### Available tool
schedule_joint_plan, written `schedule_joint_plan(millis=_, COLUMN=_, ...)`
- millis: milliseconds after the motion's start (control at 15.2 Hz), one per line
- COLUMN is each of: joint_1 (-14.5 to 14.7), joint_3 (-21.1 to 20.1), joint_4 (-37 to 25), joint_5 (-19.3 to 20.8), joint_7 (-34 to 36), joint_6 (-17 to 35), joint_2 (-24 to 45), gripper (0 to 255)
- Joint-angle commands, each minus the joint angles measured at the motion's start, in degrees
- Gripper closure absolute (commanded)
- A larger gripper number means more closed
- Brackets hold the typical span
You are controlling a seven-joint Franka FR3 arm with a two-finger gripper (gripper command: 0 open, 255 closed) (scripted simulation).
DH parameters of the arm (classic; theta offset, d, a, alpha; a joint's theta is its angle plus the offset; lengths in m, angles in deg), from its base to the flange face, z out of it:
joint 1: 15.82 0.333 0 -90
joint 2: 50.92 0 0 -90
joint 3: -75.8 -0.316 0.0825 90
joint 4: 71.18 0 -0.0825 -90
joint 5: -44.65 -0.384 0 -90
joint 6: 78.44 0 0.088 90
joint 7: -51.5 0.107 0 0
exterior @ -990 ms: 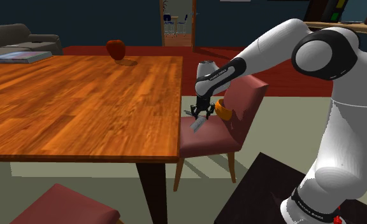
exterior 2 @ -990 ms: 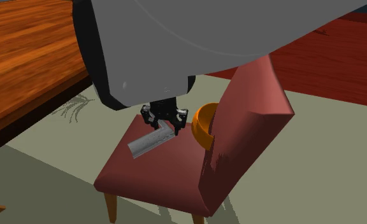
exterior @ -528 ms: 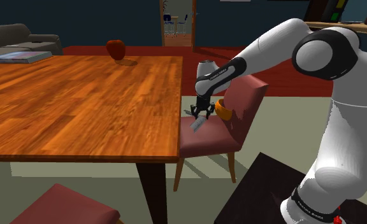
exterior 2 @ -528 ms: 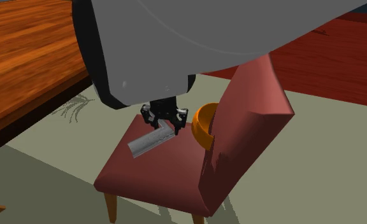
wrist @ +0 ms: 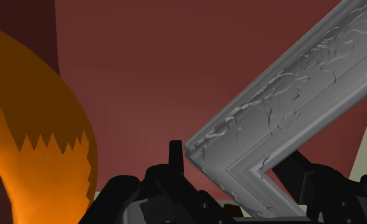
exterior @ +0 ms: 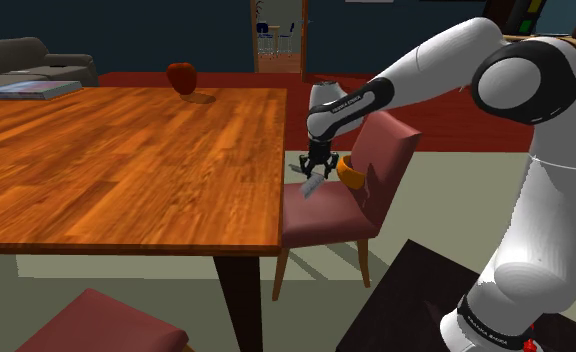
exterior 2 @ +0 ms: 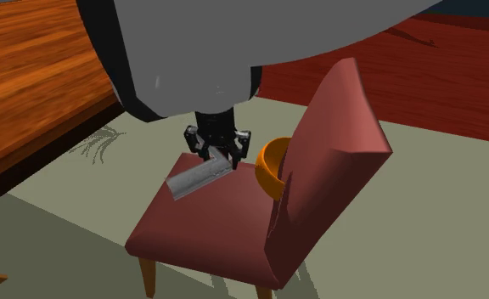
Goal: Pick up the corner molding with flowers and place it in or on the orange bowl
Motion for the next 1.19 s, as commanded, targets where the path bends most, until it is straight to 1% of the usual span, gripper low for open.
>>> schedule_joint_plan(millis=0, joint_1=0.0, joint_3=0.0, joint_4=-0.6, joint_5=0.0, joint_7=0.0, joint_6=-1.4, joint_2=-0.8, gripper=255)
schedule_joint_plan(millis=1122, joint_1=0.1, joint_3=0.0, joint_4=-8.3, joint_5=0.2, joint_7=-0.1, joint_6=-13.6, joint_2=-5.3, gripper=255)
